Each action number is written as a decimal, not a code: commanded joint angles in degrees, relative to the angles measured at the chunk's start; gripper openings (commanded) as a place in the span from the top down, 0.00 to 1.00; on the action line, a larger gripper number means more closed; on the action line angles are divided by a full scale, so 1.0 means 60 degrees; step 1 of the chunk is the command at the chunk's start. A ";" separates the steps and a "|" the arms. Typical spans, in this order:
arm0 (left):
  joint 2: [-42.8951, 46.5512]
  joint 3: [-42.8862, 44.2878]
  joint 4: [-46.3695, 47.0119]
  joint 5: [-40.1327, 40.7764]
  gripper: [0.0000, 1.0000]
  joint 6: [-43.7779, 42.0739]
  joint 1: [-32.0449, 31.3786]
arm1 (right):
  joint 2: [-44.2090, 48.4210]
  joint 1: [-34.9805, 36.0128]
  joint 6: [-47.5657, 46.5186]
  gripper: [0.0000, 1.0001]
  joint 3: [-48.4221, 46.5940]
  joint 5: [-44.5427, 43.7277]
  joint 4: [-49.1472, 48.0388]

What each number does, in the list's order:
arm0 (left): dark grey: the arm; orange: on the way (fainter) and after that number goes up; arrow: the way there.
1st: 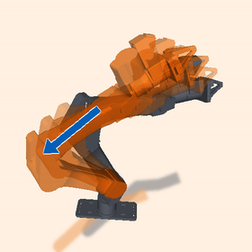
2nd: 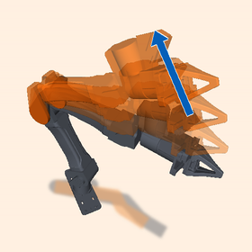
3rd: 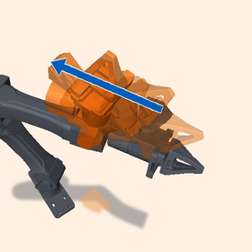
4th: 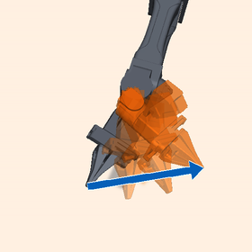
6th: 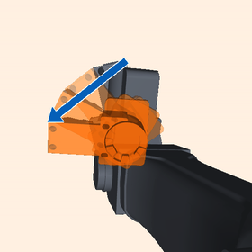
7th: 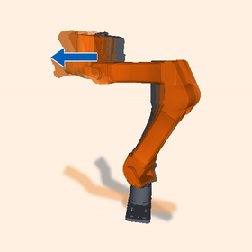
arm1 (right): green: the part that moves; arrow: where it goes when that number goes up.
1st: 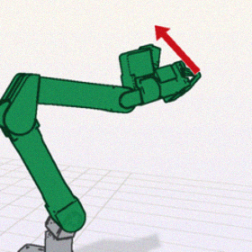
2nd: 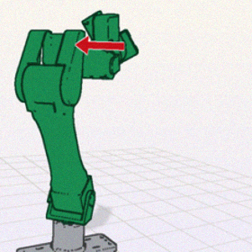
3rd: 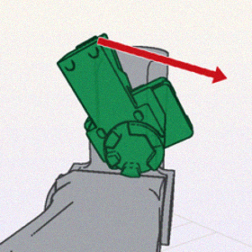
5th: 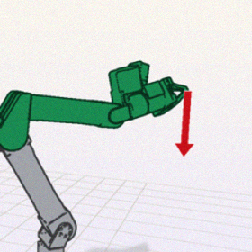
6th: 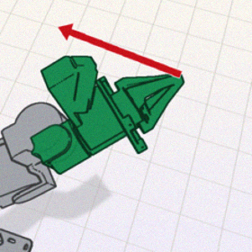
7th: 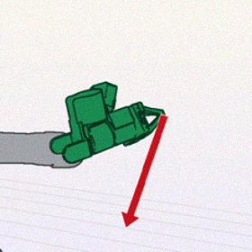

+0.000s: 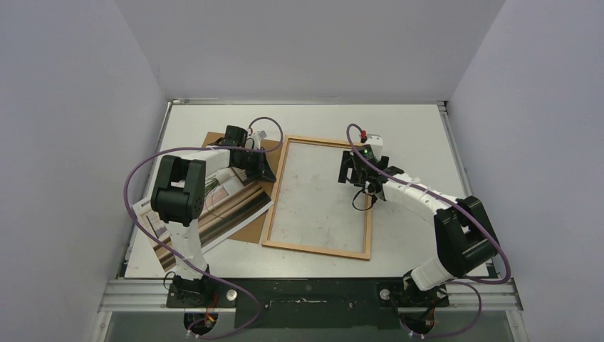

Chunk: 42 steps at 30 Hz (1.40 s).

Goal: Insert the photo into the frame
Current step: Place the photo frame item in the photo frame, then move the photo frame to the center of the board.

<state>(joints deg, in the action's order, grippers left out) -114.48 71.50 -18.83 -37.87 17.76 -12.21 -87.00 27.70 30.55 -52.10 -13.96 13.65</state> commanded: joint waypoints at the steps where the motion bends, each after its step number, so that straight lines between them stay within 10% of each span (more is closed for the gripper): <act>1: -0.0238 0.0251 -0.0321 -0.0065 1.00 -0.0191 0.0066 | 0.0147 0.0146 0.0023 0.07 -0.0280 -0.0154 -0.0273; 34: 0.0060 0.0603 -0.1026 -0.0497 1.00 -0.0195 -0.0091 | 0.0277 -0.0283 0.0305 0.07 -0.0394 0.1508 -0.0526; 42: 0.1052 0.3447 -0.4854 -0.0190 0.48 -0.2673 0.1303 | -0.0667 0.2392 0.0981 0.03 -0.2059 0.0928 -0.0575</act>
<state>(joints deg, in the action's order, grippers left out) -114.45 82.21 -33.93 -39.72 12.69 -9.45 -88.47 33.08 34.59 -58.00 -6.87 11.64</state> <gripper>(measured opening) 0.432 0.962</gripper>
